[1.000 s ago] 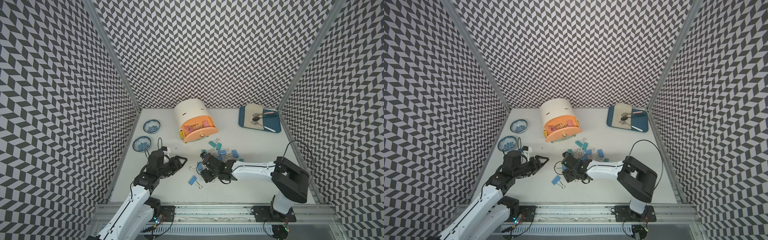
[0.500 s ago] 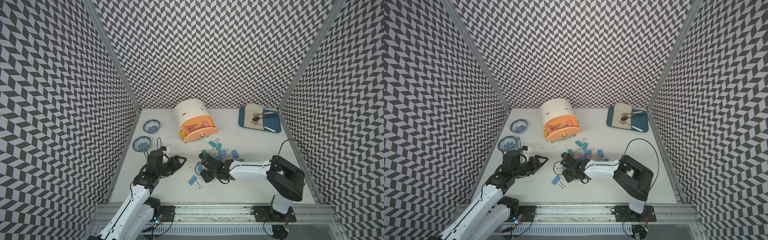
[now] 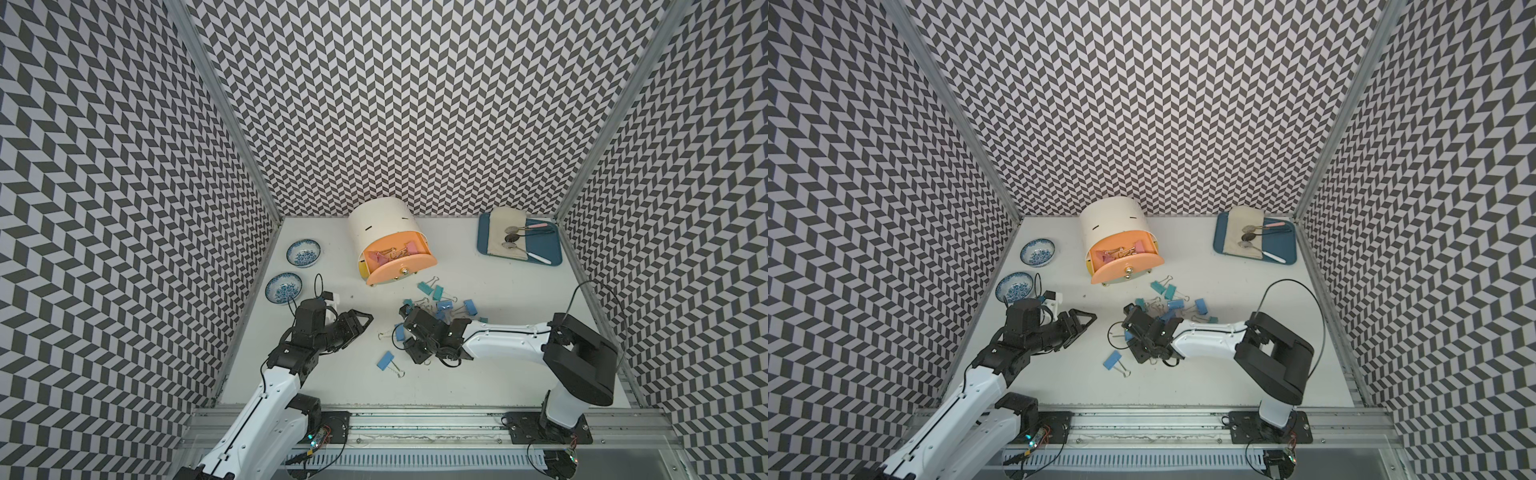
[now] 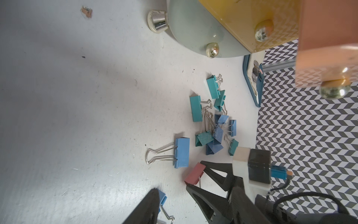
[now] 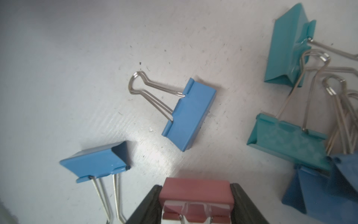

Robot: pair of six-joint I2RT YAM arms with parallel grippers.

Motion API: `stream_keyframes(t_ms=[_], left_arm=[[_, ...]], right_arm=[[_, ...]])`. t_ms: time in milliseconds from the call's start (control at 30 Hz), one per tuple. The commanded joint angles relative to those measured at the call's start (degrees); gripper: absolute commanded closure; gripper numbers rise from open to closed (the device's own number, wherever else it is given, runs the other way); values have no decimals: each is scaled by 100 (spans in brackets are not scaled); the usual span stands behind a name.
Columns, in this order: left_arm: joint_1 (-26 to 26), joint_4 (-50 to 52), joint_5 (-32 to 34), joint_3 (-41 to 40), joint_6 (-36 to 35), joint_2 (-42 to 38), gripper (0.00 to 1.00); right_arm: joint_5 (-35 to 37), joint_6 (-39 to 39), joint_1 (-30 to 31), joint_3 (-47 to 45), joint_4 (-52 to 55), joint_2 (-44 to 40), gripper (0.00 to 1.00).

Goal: Put the binder clips in the drawer according to color
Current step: Pick up the binder clip at the center of the board, then place the binder clip in the drawer.

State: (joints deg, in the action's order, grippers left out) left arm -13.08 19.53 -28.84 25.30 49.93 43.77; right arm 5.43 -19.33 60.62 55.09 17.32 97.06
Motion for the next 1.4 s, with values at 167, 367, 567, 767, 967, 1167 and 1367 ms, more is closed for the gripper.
stream_keyframes(t_ms=[167,367,567,767,967,1167,1367], left_arm=[[50,171,-95,951,-98,73,37],[81,354,-86,1744,-98,184,37],[157,438,-115,2758,-240,611,36],[242,260,-309,3693,-309,1261,36],[297,-251,-583,4103,-166,1827,36],[333,-754,-863,4234,12,2241,36],[368,-1159,-1114,4263,210,2524,36]], right_arm=[[189,-195,11,-175,276,-1283,50],[476,-260,-176,35,726,-2051,51],[241,-100,-951,477,740,-2662,52],[-680,-55,-2090,1309,606,-2600,52],[-1351,-177,-2613,2303,377,-1927,52],[-2017,-557,-2994,2952,-31,-1286,53],[-2704,-1098,-3205,3227,-734,-703,53]])
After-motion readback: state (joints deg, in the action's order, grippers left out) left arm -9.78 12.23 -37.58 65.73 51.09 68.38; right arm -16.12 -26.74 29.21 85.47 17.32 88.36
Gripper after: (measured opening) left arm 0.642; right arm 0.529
